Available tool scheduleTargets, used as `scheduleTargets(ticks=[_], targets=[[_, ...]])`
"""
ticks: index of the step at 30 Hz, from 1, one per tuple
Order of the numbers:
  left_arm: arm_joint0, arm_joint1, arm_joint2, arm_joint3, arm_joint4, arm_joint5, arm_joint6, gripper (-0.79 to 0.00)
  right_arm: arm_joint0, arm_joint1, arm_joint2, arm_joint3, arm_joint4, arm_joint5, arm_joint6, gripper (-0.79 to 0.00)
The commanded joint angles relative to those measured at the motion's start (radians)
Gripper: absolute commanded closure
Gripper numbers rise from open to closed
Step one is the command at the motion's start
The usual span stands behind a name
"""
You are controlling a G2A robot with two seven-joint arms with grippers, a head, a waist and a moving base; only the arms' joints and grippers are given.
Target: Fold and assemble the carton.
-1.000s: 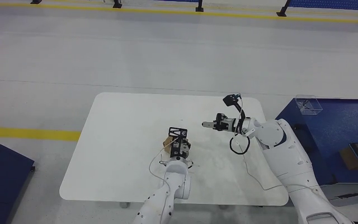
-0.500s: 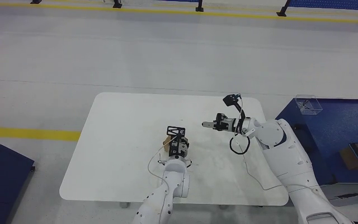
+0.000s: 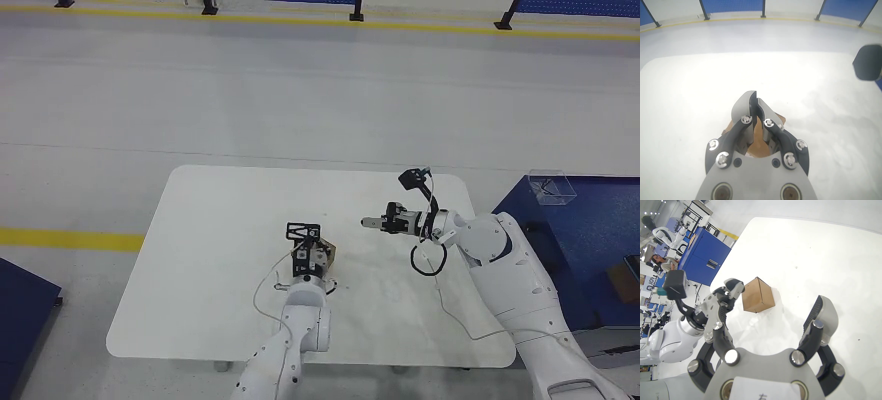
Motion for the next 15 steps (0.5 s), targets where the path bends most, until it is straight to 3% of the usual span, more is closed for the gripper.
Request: scheduleTargets(ticks=[1, 5, 6, 8, 9, 10, 15], targets=[[0.056, 0.014, -0.03, -0.098, 0.042, -0.036, 0.006, 0.0, 0.0, 0.0, 0.0, 0.0, 0.0, 0.0, 0.0, -0.785], [0.173, 0.046, -0.101, -0.312, 0.089, -0.197, -0.059, -0.006, 0.0, 0.0, 0.0, 0.0, 0.0, 0.0, 0.0, -0.785], [0.203, 0.054, -0.124, -0.366, 0.094, -0.24, -0.068, -0.135, 0.0, 0.0, 0.0, 0.0, 0.0, 0.0, 0.0, -0.785], [0.259, 0.069, -0.165, -0.452, 0.088, -0.34, -0.085, -0.286, 0.0, 0.0, 0.0, 0.0, 0.0, 0.0, 0.0, -0.785], [0.283, 0.075, -0.188, -0.486, 0.065, -0.391, -0.092, -0.465, 0.0, 0.0, 0.0, 0.0, 0.0, 0.0, 0.0, -0.785], [0.302, 0.08, -0.211, -0.512, 0.026, -0.442, -0.097, -0.785, 0.0, 0.0, 0.0, 0.0, 0.0, 0.0, 0.0, -0.785], [0.332, 0.101, -0.297, -0.522, -0.079, -0.621, -0.122, -0.785, 0.0, 0.0, 0.0, 0.0, 0.0, 0.0, 0.0, -0.785]])
